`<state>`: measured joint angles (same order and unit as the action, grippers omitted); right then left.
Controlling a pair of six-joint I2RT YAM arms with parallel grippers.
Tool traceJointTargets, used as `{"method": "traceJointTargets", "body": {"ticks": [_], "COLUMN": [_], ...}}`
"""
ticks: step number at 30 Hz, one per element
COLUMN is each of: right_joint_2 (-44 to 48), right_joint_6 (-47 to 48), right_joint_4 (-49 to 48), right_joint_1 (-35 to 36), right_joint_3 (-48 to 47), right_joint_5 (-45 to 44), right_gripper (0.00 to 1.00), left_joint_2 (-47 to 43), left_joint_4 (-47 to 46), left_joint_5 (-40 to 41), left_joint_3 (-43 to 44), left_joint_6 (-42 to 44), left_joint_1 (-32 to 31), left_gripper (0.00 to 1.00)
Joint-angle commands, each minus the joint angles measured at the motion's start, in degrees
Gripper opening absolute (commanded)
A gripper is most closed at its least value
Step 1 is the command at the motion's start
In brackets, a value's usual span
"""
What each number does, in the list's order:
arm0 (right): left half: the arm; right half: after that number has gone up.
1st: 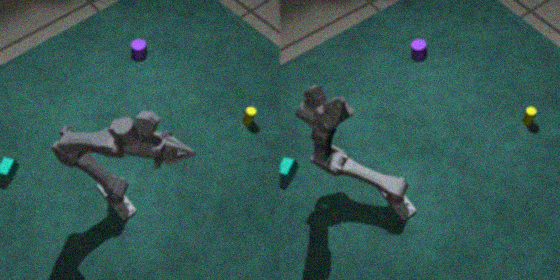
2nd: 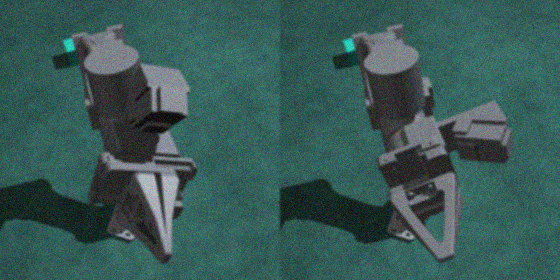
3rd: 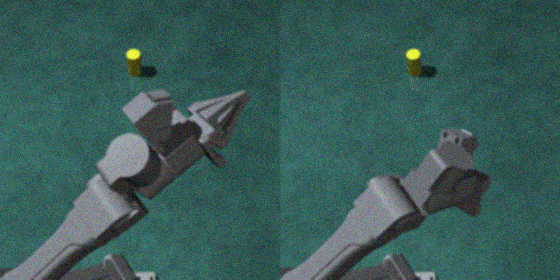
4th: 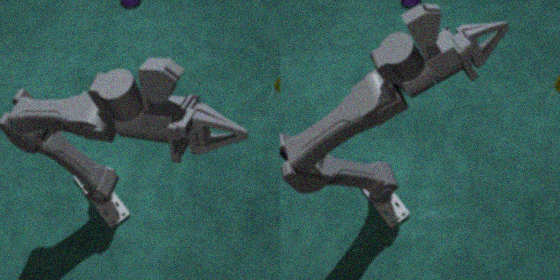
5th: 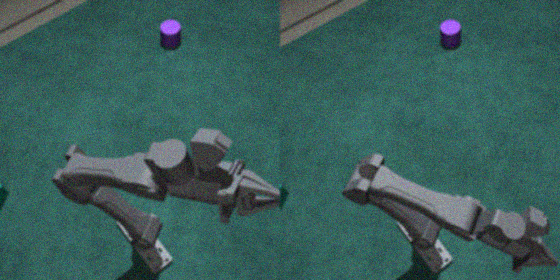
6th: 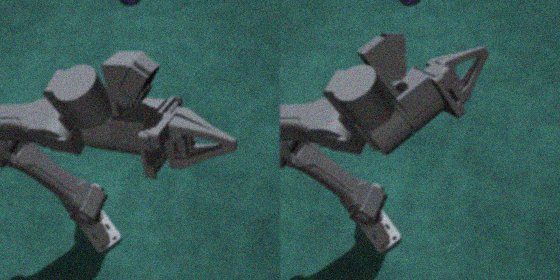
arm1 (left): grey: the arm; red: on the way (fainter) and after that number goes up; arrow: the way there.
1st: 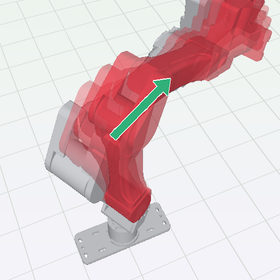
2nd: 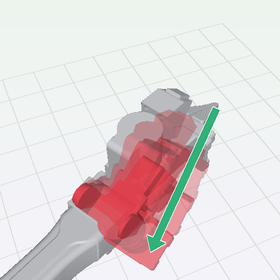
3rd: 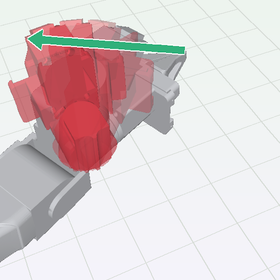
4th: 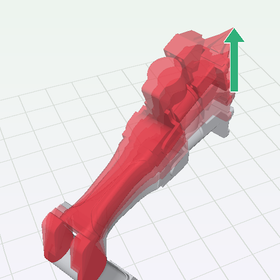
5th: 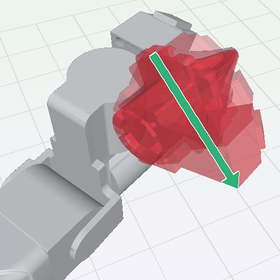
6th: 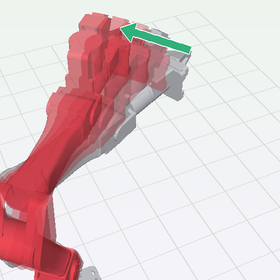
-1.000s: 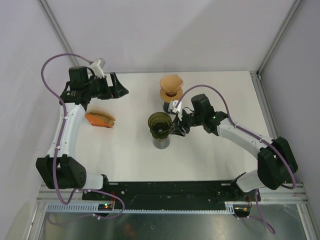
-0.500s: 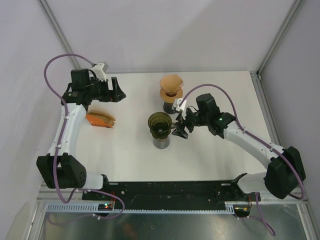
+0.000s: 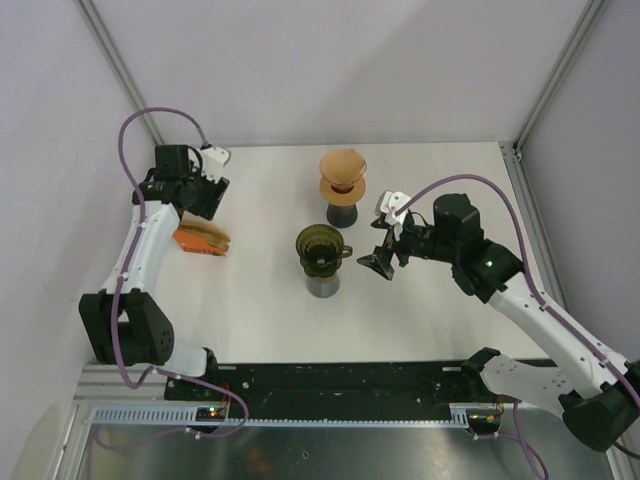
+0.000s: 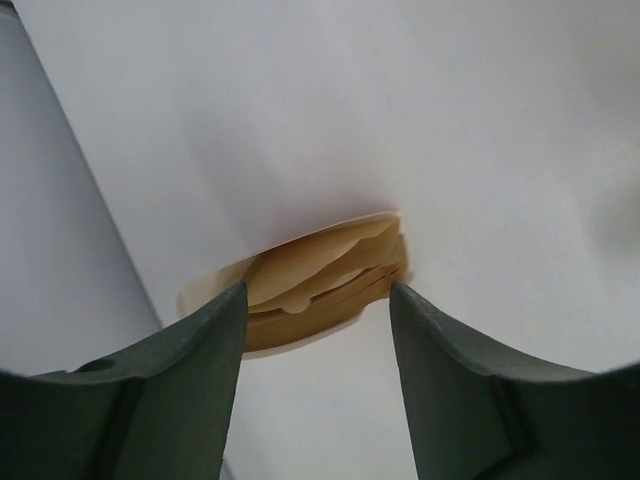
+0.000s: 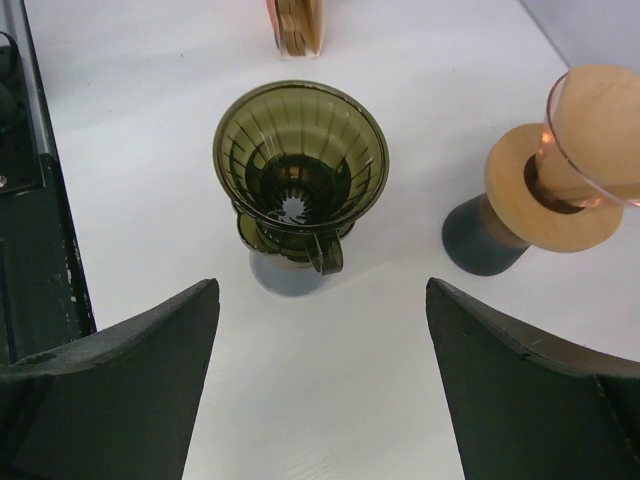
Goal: Place the coffee filter in the dripper
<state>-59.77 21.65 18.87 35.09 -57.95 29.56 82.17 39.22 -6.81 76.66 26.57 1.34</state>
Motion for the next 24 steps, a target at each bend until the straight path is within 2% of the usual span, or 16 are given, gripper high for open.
{"method": "traceJointTargets", "body": {"ticks": [1, 9, 16, 24], "right_joint_2": [3.08, 1.69, 1.0, 0.78], "right_joint_6": [-0.56, -0.5, -0.52, -0.54], "right_joint_4": [1.87, 2.27, 2.18, 2.23], "right_joint_1": [0.31, 0.35, 0.31, 0.28], "right_joint_3": [-0.06, -0.1, -0.11, -0.12], "right_joint_5": [-0.98, -0.45, 0.26, 0.37], "right_gripper": [0.89, 0.89, 0.89, 0.89], "left_joint_2": [3.03, 7.9, 11.56, 13.58], "left_joint_4": [0.92, 2.01, 3.13, 4.86], "left_joint_5": [7.33, 9.61, 8.92, 8.21], "left_joint_3": [-1.01, -0.26, 0.35, -0.08], "left_joint_6": [14.09, 23.3, 24.93, 25.52], "left_joint_1": [-0.46, -0.53, -0.78, -3.45], "left_gripper": [0.62, 0.5, 0.37, 0.36]}}
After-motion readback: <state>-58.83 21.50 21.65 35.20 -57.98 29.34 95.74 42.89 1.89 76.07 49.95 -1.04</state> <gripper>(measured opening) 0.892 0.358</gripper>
